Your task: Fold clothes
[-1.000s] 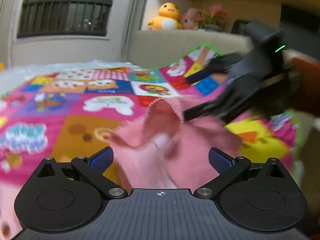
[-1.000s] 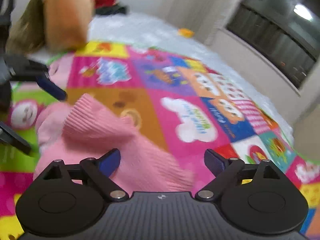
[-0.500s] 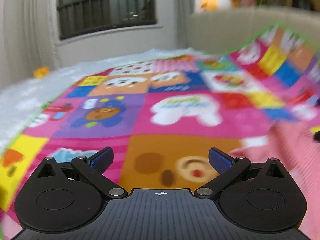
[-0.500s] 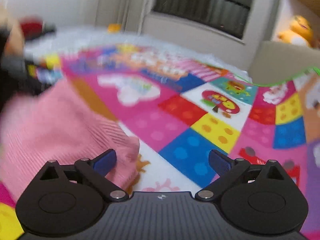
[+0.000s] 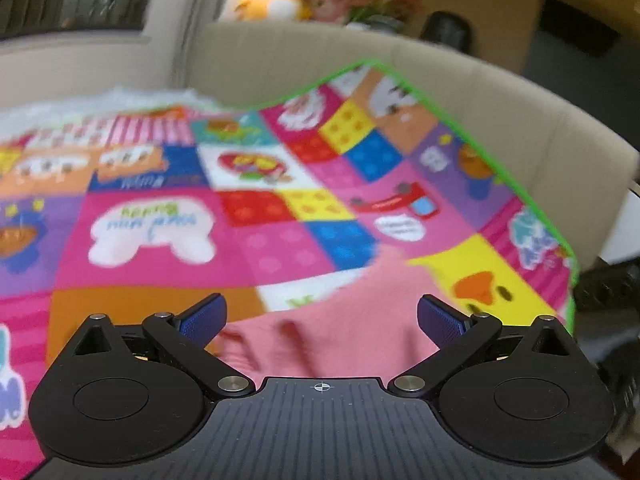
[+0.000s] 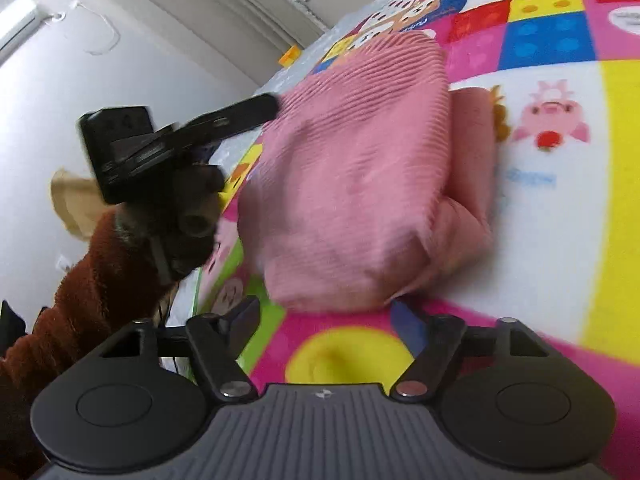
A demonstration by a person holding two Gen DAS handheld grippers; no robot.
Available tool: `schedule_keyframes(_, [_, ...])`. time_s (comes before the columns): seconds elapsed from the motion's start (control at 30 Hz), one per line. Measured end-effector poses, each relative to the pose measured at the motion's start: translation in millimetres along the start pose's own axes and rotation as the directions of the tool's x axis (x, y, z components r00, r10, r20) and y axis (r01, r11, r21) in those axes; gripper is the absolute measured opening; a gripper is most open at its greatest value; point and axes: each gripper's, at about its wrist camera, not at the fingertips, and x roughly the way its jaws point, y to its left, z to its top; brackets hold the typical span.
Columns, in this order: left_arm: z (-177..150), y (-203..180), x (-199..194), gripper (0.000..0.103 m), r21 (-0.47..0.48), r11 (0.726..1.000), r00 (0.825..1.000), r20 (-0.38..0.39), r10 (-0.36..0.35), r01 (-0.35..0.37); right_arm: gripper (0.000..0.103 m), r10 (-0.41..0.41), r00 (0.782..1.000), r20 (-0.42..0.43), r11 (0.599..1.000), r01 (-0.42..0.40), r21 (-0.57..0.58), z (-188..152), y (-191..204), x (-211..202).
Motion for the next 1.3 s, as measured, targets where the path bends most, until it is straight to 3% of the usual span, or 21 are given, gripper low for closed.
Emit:
schedule_keyframes(0.1, [-10, 38, 19, 0.103, -0.15, 0.988, 0.997, -0.049, -0.053, 0.045, 0.055, -0.062, 0.997, 0.034, 0.998, 0.063, -0.029, 28, -7, 4])
schedule_keyframes(0.17, [-24, 56, 21, 0.103, -0.249, 0.967, 0.997, -0.031, -0.072, 0.062, 0.055, -0.137, 0.988, 0.075, 0.988, 0.141, -0.056, 46, -14, 1])
schedule_keyframes(0.27, [-43, 57, 18, 0.103, -0.312, 0.947, 0.997, 0.004, -0.076, 0.074, 0.055, -0.2, 0.974, 0.106, 0.976, 0.207, -0.069, 67, -22, -5])
schedule_keyframes(0.37, [-53, 26, 16, 0.103, -0.285, 0.949, 0.991, 0.024, -0.131, 0.133, 0.056, -0.235, 0.964, 0.122, 0.963, 0.248, -0.105, 76, -24, -8])
schedule_keyframes(0.5, [-68, -25, 13, 0.103, -0.224, 0.954, 0.98, 0.051, -0.192, 0.199, 0.061, -0.32, 0.932, 0.171, 0.92, 0.349, -0.177, 84, -28, -9])
schedule_keyframes(0.57, [-77, -46, 14, 0.103, -0.228, 0.936, 0.963, 0.071, -0.26, 0.27, 0.061, -0.361, 0.913, 0.189, 0.902, 0.393, -0.179, 91, -33, -12])
schedule_keyframes(0.67, [-88, -73, 14, 0.103, -0.239, 0.882, 0.914, 0.085, -0.398, 0.406, 0.067, -0.425, 0.88, 0.214, 0.864, 0.464, -0.193, 99, -37, -18])
schedule_keyframes(0.73, [-93, -90, 5, 0.103, -0.19, 0.891, 0.911, 0.086, -0.404, 0.413, 0.074, -0.455, 0.856, 0.246, 0.835, 0.506, -0.217, 97, -31, -25])
schedule_keyframes(0.83, [-99, -94, -18, 0.103, -0.143, 0.929, 0.937, 0.126, -0.325, 0.342, 0.082, -0.446, 0.826, 0.344, 0.775, 0.549, -0.314, 75, -4, -43])
schedule_keyframes(0.9, [-102, -79, -35, 0.103, -0.195, 0.95, 0.96, 0.192, -0.206, 0.242, 0.083, -0.419, 0.8, 0.43, 0.714, 0.583, -0.388, 52, 19, -56])
schedule_keyframes(0.97, [-102, -63, -47, 0.103, -0.265, 0.953, 0.966, 0.245, -0.081, 0.148, 0.083, -0.374, 0.796, 0.477, 0.668, 0.587, -0.457, 26, 40, -62])
schedule_keyframes(1.03, [-97, -58, -41, 0.103, -0.263, 0.964, 0.974, 0.225, 0.032, 0.029, 0.083, -0.335, 0.799, 0.499, 0.624, 0.585, -0.518, 4, 58, -61])
schedule_keyframes(1.1, [-92, -53, -35, 0.103, -0.258, 0.962, 0.968, 0.204, 0.145, -0.089, 0.083, -0.318, 0.808, 0.495, 0.57, 0.581, -0.581, -14, 71, -49])
schedule_keyframes(1.17, [-87, -47, -29, 0.103, -0.251, 0.946, 0.949, 0.184, 0.256, -0.207, 0.083, -0.327, 0.817, 0.476, 0.522, 0.576, -0.63, -26, 77, -32])
schedule_keyframes(1.27, [-81, -37, -21, 0.103, -0.251, 0.898, 0.899, 0.16, 0.408, -0.363, 0.083, -0.353, 0.802, 0.482, 0.446, 0.597, -0.667, -36, 77, -14])
schedule_keyframes(1.3, [-82, -28, -22, 0.103, -0.302, 0.882, 0.892, 0.16, 0.422, -0.363, 0.083, -0.355, 0.79, 0.5, 0.435, 0.613, -0.659, -36, 77, -12])
